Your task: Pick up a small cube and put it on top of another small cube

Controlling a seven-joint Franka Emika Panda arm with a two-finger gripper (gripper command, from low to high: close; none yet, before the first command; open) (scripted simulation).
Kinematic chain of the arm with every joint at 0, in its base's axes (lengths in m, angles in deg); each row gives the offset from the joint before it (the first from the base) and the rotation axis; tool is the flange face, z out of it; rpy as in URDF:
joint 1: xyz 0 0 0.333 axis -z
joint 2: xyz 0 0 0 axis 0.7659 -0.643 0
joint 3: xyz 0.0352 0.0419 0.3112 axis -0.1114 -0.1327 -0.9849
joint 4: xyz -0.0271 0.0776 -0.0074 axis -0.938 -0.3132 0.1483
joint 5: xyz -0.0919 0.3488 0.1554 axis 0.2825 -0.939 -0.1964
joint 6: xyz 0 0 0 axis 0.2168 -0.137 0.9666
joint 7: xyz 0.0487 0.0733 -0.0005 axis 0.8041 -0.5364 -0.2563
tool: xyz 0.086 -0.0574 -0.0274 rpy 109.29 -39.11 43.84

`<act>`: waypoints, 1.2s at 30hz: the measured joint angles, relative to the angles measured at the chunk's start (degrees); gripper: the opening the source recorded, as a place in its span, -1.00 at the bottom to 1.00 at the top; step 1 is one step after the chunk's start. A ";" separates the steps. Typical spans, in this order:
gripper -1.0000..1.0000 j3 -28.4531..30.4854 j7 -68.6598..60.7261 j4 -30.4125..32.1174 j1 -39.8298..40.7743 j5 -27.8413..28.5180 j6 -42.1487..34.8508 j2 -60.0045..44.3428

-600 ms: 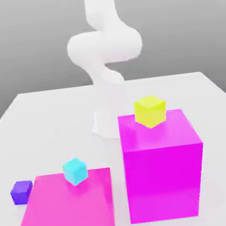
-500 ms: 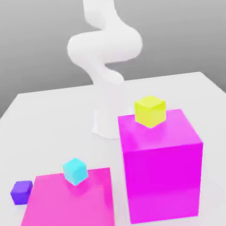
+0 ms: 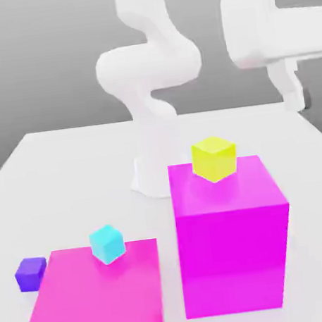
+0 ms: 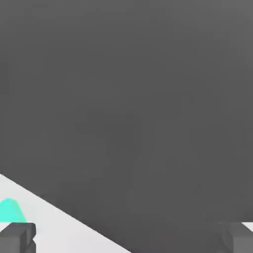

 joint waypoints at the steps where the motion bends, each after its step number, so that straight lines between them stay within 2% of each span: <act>1: 0.00 -0.40 -0.48 -0.43 -0.87 0.40 0.37 -2.09; 14: 0.00 -3.59 -5.06 -6.09 -9.68 8.21 4.91 -29.58; 18: 0.00 -2.22 -4.40 -8.04 -11.81 10.48 9.65 -37.91; 19: -1.00 -1.85 -4.19 -8.42 -12.13 10.86 10.84 -39.52; 26: -1.00 -1.76 -4.30 -8.45 -12.25 10.73 10.94 -39.69; 36: -1.00 -3.19 -7.58 -0.99 -7.78 5.03 -0.74 -20.18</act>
